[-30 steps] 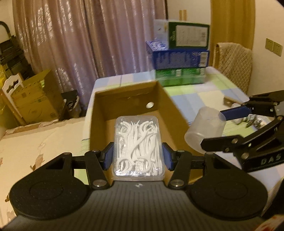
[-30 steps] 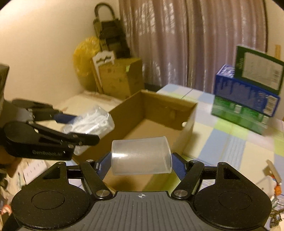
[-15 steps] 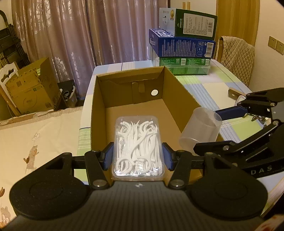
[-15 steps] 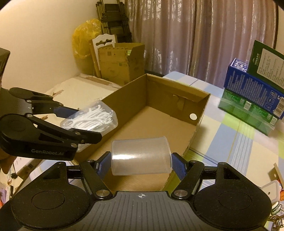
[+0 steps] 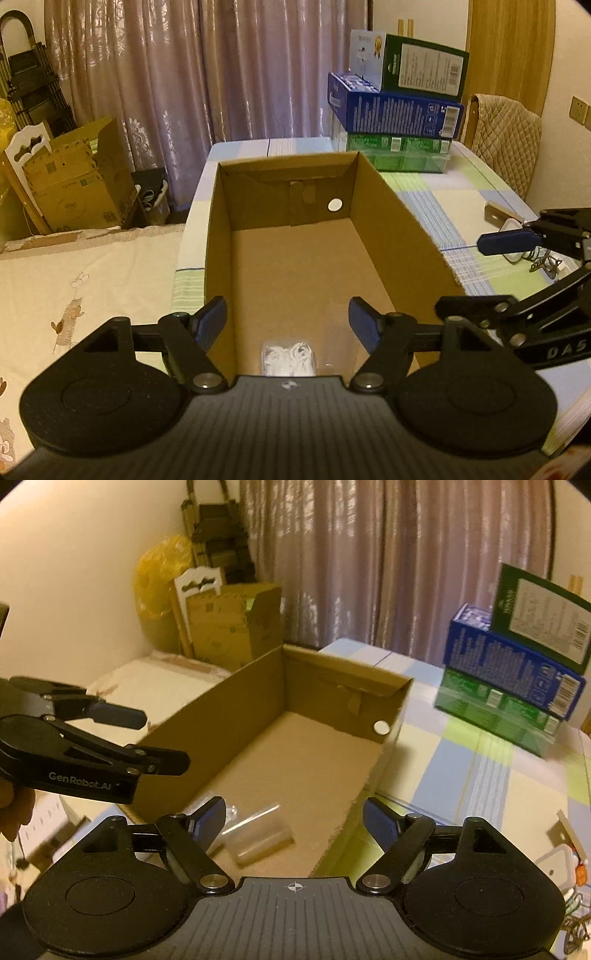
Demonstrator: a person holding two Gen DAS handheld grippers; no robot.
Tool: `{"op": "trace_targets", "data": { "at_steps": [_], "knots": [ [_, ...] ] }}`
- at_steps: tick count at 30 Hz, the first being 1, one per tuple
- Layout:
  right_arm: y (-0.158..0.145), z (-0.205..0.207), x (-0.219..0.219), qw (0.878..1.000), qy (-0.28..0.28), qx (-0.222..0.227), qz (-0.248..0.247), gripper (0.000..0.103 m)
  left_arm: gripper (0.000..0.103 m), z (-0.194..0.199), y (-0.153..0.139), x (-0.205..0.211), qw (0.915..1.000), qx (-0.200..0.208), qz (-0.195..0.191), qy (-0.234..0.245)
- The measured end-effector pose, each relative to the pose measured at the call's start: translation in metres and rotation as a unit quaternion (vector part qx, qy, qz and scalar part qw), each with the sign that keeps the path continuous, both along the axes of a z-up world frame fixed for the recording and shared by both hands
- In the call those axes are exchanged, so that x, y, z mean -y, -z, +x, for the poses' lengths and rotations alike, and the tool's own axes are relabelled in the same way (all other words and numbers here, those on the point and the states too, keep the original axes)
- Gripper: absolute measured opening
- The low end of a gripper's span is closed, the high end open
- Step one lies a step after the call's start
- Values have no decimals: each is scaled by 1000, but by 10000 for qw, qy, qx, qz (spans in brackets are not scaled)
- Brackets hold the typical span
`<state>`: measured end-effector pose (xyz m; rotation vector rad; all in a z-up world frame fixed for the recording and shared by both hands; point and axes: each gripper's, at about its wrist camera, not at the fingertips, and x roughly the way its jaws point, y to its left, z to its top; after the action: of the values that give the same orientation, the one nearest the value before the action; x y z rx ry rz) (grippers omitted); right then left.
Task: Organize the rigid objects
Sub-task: 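Carry the cup and floss box into the cardboard box while both tools open to release, then grasp the white plug with the left tool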
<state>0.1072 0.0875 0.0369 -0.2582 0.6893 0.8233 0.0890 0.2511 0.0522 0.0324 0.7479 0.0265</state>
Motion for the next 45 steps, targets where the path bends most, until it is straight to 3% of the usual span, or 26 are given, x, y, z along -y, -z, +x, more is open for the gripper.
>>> {"op": "trace_targets", "data": {
  "at_steps": [9,19,32,45],
  "knots": [
    [-33,-26,48,9980,398,126,467,79,68,-21,-33,36,9994,324,-106,106],
    [-59,-56,128,9915,1141,374,493,79,68,-40,-56,115,9960,553,-366,593],
    [-55,-82,252,9710,2335,407,314,79,68,-48,-42,206,9881,389,-839,1230],
    [-25,-75,346,9460,3233,233,19,79,68,-24,2,271,9808,10,-896,1732]
  ]
}}
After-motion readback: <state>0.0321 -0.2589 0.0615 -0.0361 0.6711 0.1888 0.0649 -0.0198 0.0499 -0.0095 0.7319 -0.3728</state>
